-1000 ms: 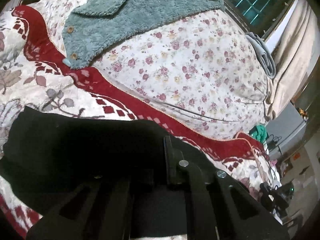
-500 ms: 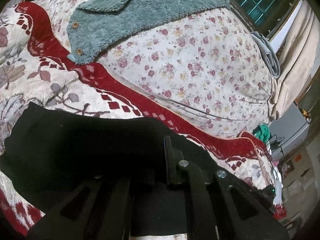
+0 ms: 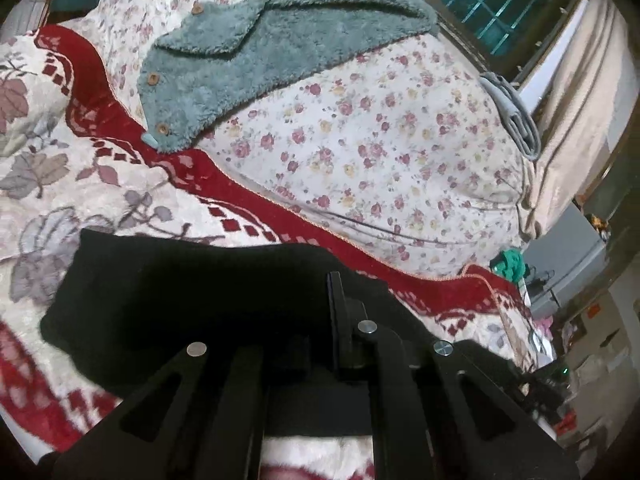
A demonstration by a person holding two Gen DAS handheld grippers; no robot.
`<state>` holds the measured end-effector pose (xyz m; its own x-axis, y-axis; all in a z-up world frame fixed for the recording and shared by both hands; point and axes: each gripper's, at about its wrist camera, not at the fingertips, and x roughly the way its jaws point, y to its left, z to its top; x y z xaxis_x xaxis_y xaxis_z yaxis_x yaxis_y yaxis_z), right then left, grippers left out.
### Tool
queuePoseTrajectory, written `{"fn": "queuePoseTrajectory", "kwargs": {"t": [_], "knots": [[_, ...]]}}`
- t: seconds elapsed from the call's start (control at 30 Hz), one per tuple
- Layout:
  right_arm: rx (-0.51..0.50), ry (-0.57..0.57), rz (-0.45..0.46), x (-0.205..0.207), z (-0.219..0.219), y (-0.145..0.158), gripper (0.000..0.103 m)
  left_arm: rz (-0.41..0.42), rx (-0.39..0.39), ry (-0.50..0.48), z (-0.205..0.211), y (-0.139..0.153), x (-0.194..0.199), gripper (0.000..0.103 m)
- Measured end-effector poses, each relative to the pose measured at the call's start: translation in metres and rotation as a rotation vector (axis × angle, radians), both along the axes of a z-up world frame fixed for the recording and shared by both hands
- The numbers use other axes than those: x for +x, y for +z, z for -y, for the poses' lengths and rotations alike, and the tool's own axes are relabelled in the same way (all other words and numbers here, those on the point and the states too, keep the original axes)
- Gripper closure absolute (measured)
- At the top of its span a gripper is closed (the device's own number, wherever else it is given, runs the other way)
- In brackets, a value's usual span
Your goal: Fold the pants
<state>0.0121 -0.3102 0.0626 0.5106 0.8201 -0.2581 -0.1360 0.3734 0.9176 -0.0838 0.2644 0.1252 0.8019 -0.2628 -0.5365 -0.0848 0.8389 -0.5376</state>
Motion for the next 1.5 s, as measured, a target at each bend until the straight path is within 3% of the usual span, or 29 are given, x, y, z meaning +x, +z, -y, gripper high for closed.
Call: {"fn": "queuePoseTrajectory", "kwargs": {"t": [0.03, 0.1, 0.2, 0.27, 0.4, 0.47, 0.5, 0.53, 0.67, 0.83, 1.13, 1.17, 1.23, 1.33, 1.4, 1.43, 1.5], "knots": [[-0.022, 0.005, 0.004, -0.006, 0.003, 0.002, 0.098, -0.009, 0.015, -0.005, 0.001, -0.004, -0.007, 0.097], [-0.159, 0.020, -0.017, -0.012, 0.003, -0.001, 0.098, -0.049, 0.055, -0.015, 0.005, -0.019, -0.014, 0.097], [-0.436, 0.081, -0.172, -0.010, -0.017, -0.037, 0.085, -0.212, 0.113, 0.013, 0.009, -0.069, -0.009, 0.096], [-0.471, 0.115, -0.222, -0.010, -0.025, -0.051, 0.084, -0.302, 0.085, 0.017, 0.006, -0.094, -0.008, 0.094], [-0.544, 0.076, -0.172, -0.020, -0.018, -0.021, 0.075, -0.253, 0.015, 0.039, -0.011, -0.089, -0.035, 0.088], [-0.572, 0.095, -0.113, -0.025, -0.019, 0.000, 0.070, -0.214, 0.035, 0.079, -0.021, -0.075, -0.053, 0.062], [-0.587, 0.105, -0.080, -0.027, -0.022, 0.010, 0.065, -0.195, 0.052, 0.111, -0.027, -0.069, -0.062, 0.057], [-0.592, 0.116, -0.052, -0.029, -0.028, 0.017, 0.060, -0.179, 0.071, 0.145, -0.033, -0.064, -0.069, 0.050], [-0.513, 0.225, 0.051, -0.032, -0.066, 0.029, 0.056, -0.176, 0.111, 0.211, -0.053, -0.061, -0.079, 0.049], [-0.397, 0.401, 0.102, -0.020, -0.153, 0.015, 0.056, -0.206, 0.032, 0.247, -0.068, -0.075, -0.068, 0.049], [-0.468, 0.553, 0.114, 0.013, -0.279, -0.017, 0.053, -0.156, -0.105, 0.359, -0.089, -0.076, -0.051, 0.048], [-0.462, 0.566, 0.120, 0.016, -0.288, -0.019, 0.053, -0.146, -0.109, 0.372, -0.092, -0.076, -0.050, 0.042], [-0.455, 0.593, 0.126, 0.021, -0.305, -0.025, 0.048, -0.135, -0.109, 0.372, -0.096, -0.077, -0.044, 0.038], [-0.494, 0.613, 0.136, 0.026, -0.328, -0.038, 0.047, -0.166, -0.091, 0.345, -0.097, -0.085, -0.028, 0.038], [-0.509, 0.618, 0.174, 0.025, -0.332, -0.036, 0.050, -0.174, -0.051, 0.319, -0.094, -0.088, -0.022, 0.053], [-0.510, 0.625, 0.189, 0.024, -0.335, -0.033, 0.055, -0.168, -0.005, 0.309, -0.091, -0.084, -0.023, 0.071], [-0.496, 0.650, 0.210, 0.017, -0.337, -0.027, 0.055, -0.127, 0.050, 0.292, -0.084, -0.075, -0.029, 0.079]]}}
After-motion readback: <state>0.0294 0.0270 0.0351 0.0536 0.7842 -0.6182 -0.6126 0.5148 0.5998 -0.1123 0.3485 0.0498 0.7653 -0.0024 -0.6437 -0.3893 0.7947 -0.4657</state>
